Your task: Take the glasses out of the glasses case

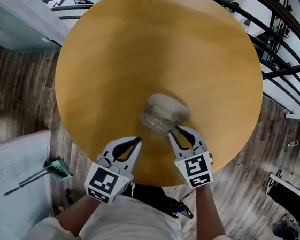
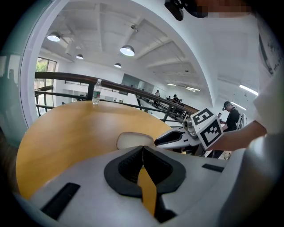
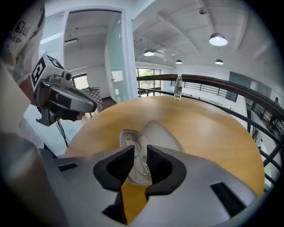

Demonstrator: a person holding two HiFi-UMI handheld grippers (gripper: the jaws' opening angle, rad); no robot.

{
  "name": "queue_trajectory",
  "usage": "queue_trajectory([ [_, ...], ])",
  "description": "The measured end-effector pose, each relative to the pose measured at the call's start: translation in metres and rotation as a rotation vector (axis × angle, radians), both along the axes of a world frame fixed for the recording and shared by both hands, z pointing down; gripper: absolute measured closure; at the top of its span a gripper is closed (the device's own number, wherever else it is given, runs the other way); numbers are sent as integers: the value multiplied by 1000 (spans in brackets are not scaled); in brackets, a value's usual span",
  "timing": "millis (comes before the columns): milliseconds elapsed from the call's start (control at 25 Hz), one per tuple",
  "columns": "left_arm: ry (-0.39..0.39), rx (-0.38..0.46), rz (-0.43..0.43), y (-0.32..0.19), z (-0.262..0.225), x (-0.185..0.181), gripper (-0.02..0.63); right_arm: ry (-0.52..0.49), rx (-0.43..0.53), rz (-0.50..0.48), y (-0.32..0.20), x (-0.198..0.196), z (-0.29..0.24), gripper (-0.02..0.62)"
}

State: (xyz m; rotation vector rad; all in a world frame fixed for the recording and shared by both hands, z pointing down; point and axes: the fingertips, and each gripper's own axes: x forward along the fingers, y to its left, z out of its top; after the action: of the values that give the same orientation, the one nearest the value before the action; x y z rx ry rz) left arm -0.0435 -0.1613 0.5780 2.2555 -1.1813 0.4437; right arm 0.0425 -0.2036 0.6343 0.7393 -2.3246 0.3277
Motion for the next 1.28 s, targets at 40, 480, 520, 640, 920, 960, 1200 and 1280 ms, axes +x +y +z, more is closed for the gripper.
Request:
queue_trajectory([
  [40, 0, -2, -2, -2, 2, -1, 581, 10, -5, -14, -2, -1, 5, 492],
  [480, 1, -48, -29, -6, 26, -11, 581, 124, -23, -166, -14, -13, 42, 506],
  [520, 1, -52, -31, -7, 27, -11, 581, 132, -25, -177, -14, -13, 45, 509],
  [640, 1, -58, -36, -10, 29, -12, 581, 154, -39, -211, -15, -15, 52, 512],
  [920, 0, -65, -37, -14, 36, -11, 581, 199, -56, -284, -14, -17, 67, 515],
  [960, 0, -67, -39, -14, 37, -11, 581, 197, -63, -292, -13, -18, 68, 521],
  [1200, -3, -66, -46, -19, 36, -16, 581, 195, -88, -325, -11, -23, 72, 554],
  [1280, -4, -63, -45, -20, 37, -16, 581, 200, -93, -333, -11, -25, 75, 554],
])
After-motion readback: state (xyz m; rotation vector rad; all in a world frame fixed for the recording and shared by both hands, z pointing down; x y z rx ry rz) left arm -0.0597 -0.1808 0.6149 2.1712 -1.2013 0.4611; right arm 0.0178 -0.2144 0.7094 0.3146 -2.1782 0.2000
